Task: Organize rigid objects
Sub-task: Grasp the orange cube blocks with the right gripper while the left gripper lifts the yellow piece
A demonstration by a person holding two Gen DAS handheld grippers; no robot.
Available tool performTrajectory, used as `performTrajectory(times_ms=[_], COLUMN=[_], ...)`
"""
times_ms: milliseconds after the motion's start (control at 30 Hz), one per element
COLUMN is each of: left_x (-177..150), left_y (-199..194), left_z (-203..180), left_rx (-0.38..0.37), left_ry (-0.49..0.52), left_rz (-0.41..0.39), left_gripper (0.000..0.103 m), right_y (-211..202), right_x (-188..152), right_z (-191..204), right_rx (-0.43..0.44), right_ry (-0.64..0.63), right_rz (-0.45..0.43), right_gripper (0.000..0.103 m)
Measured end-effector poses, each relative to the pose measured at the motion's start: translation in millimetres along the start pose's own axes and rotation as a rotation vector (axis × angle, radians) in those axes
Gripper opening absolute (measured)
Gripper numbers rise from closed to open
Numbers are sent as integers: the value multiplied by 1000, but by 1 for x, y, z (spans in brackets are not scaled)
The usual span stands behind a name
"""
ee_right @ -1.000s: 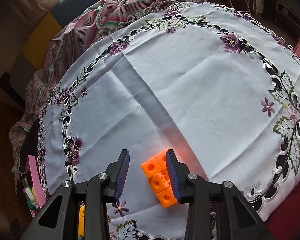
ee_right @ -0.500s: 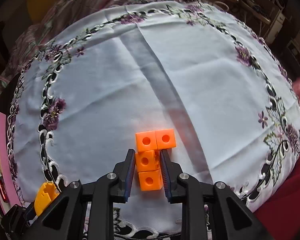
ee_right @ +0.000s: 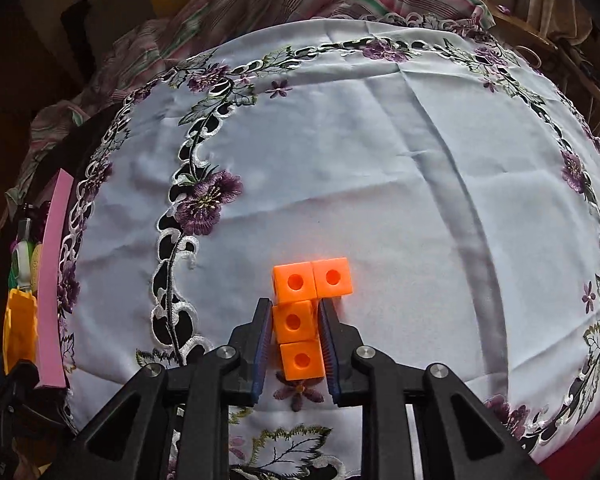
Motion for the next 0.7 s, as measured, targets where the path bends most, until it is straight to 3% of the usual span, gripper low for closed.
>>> performTrajectory(times_ms=[700], left_x=[-5], left_y=[-24], left_z=[53], left_rx=[80], left_ry=[-108], left_rz=[-31], left_gripper=[30], right_y=[1], right_x=[2], right_z=[7], right_rx=[-38], right_ry=[-53], right_rz=[4], right_gripper=[23])
Point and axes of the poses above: each gripper's, at about its wrist camera, not at the fingertips, and y roughly the way its jaws point, z to its left, x to its top, the point moved 2 cm from there along y, roughly the way its jaws point, and after that the axes turned 14 degrees about -y, right-handed, at the moved point
